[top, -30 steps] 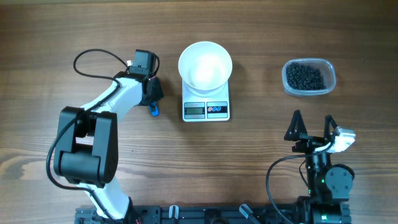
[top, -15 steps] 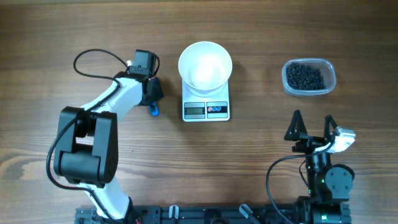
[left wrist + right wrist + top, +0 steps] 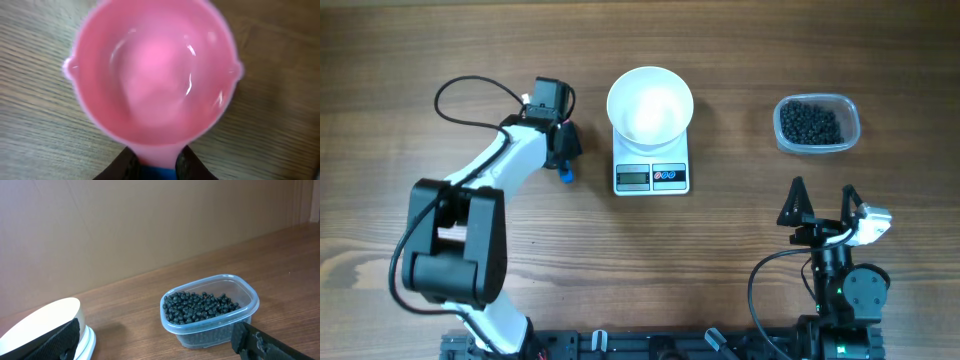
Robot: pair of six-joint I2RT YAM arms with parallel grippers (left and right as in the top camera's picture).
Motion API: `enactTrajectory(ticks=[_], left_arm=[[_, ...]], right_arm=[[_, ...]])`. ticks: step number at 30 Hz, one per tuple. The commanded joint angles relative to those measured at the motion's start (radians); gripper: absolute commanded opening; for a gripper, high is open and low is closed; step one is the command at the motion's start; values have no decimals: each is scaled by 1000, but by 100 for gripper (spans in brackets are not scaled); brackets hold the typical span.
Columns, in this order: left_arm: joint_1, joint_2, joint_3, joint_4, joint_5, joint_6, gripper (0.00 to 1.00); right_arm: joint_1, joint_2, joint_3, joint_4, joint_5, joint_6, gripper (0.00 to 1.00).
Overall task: Scoop item into bowl and weigh 150g on scale
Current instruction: 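Lower the left gripper and close it on the blue scoop handle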
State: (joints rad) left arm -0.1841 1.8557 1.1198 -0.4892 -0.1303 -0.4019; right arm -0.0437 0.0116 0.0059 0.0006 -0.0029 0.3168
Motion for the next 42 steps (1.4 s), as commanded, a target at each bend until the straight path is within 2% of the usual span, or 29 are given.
enactTrajectory(ticks=[1,10,13,15,24,42], left_arm=[[0,-78,0,-1,-9,3,23],[0,-100,-1,-27,0,0,23],[0,-100,-14,-31,7,-47,22],[0,-99,-44,-10,6,-82,22],[0,-58,-103,67,6,-82,22],[-2,-26,-103,86,6,-77,31]], right_arm=[[2,-7,0,5,3,5,100],[2,-7,0,6,3,5,100],[2,-7,0,5,3,5,100],[1,-7,0,5,3,5,100],[2,-7,0,5,3,5,100],[2,-7,0,5,3,5,100]])
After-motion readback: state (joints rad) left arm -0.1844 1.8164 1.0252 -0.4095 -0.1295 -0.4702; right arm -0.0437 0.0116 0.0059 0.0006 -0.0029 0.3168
